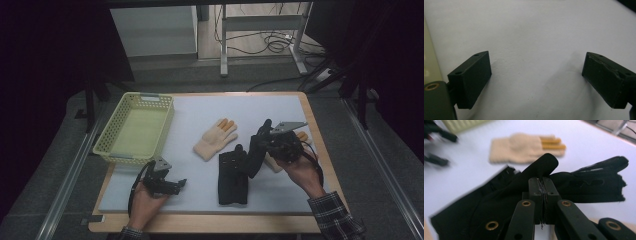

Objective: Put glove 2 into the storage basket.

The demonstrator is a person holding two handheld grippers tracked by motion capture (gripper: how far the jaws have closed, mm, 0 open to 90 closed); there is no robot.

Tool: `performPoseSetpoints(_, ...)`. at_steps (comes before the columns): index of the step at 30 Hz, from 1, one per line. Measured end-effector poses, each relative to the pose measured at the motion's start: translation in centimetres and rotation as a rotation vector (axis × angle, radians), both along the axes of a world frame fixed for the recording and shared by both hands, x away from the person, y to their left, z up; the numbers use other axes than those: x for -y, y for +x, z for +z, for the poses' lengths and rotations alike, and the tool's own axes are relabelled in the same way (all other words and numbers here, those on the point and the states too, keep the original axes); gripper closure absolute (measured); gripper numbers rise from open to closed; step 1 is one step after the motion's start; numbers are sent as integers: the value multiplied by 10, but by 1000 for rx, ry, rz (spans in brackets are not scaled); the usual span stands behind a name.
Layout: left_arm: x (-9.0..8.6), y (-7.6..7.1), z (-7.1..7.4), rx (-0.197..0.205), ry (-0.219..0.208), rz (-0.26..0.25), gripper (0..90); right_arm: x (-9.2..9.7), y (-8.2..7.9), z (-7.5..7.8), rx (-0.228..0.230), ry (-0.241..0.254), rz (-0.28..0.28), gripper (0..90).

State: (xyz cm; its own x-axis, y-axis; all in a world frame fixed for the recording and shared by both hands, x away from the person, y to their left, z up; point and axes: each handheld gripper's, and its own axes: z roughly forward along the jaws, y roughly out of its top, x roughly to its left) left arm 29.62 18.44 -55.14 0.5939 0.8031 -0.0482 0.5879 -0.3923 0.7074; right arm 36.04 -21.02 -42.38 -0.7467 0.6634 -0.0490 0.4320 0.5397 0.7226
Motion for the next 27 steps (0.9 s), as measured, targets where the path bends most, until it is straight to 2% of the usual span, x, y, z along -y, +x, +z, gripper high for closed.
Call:
performPoseSetpoints(2,0,0,0,0,0,0,87,-1,1,-3,-8,-2,-3,871)
performPoseSetpoints(4,0,0,0,-1,-2,1,88,-9,9,-13,-26,-30,-11,868)
performPoseSetpoints(6,0,0,0,-1,-2,1,88,-13,12,-15,-28,-34,-8,867)
performPoseSetpoints(15,0,0,0,-2,2,-2,88,-56,42,-21,-39,-28,14,845)
performPoseSetpoints(17,0,0,0,-2,1,-2,88,-70,49,-25,-53,-1,24,799)
performPoseSetpoints(18,0,0,0,-2,1,-2,88,-83,54,-29,-70,32,52,694)
performPoseSetpoints(19,0,0,0,-2,1,-2,88,-83,54,-29,-70,32,52,694)
performPoseSetpoints(21,0,0,0,-2,1,-2,88,-97,58,-30,-55,48,69,618)
performPoseSetpoints(25,0,0,0,-2,1,-2,87,-95,61,-28,-42,48,62,603)
performPoseSetpoints(27,0,0,0,-2,1,-2,87,-86,62,-30,-42,43,42,603)
